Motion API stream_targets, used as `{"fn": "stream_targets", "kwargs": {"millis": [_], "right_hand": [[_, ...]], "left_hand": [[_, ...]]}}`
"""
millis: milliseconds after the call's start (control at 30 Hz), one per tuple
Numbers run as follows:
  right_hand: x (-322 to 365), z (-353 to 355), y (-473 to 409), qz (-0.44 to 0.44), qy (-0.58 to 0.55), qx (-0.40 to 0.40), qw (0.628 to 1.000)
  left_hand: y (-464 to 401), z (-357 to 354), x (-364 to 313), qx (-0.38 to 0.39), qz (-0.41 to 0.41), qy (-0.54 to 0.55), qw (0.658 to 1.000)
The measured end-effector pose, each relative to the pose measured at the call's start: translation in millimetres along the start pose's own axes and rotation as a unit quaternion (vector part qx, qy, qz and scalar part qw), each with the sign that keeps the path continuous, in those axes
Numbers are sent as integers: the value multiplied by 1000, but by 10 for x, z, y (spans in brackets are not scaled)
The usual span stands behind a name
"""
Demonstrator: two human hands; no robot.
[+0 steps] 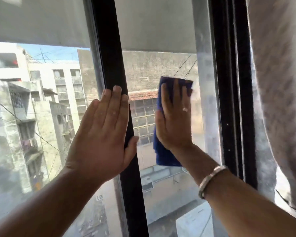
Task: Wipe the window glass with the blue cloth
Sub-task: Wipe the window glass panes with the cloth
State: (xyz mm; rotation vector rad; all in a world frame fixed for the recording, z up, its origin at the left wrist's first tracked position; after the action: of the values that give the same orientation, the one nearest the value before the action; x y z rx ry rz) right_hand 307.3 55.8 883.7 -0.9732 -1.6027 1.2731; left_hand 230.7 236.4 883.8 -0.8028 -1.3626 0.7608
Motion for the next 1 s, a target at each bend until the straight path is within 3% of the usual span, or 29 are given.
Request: {"fn": "stream_targets", "kwargs": {"millis": [100, 200, 267, 367, 467, 533, 600, 667, 767, 833, 900, 1000], "right_hand": [[368, 95, 738, 185, -23, 88, 979], [-90, 207, 1185, 274, -44, 121, 953], [-541, 219, 1082, 212, -62, 107, 969], [-954, 143, 547, 32, -39, 62, 997], [-877, 29, -60, -105, -10, 2, 994], [-570, -12, -282, -108, -1, -16, 994], [-160, -9, -228, -23, -12, -18, 1000], [120, 18, 120, 115, -38, 24, 992], [-154, 130, 654, 254, -74, 89, 960], [-661, 161, 681, 201, -74, 98, 972], [-1050, 148, 359, 75, -51, 66, 994], [-998, 33, -435, -69, -28, 20, 997]], "left_hand": [[-103, 53, 17, -43, -1, 7, 999], [-534, 84, 184, -68, 14, -5, 998], [-816, 52, 330, -52, 27, -16, 998], [-923, -57, 407, -34, 20, -16, 999], [-890, -96, 404, -46, 17, -16, 999], [-910, -80, 410, -50, 17, -13, 999], [-920, -77, 406, -45, 16, -12, 999], [-911, -79, 404, -41, 12, -14, 999], [-910, -84, 413, -40, 13, -22, 999], [-908, -92, 416, -33, 14, -26, 999], [-903, -96, 409, -29, 17, -25, 999], [-898, -83, 408, -34, 16, -9, 999]]}}
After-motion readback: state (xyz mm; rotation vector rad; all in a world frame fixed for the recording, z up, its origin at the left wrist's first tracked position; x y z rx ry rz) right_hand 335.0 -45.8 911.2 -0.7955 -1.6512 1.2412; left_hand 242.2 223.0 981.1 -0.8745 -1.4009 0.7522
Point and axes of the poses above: each hand's wrist, its own y-axis away from the middle knuckle, its own z-axis out of the back of the hand, x = y × z, the point moved 4 cm from there along -y, towards the middle knuckle, and after that the axes turned 13 degrees about -x, right-handed, at the moved point
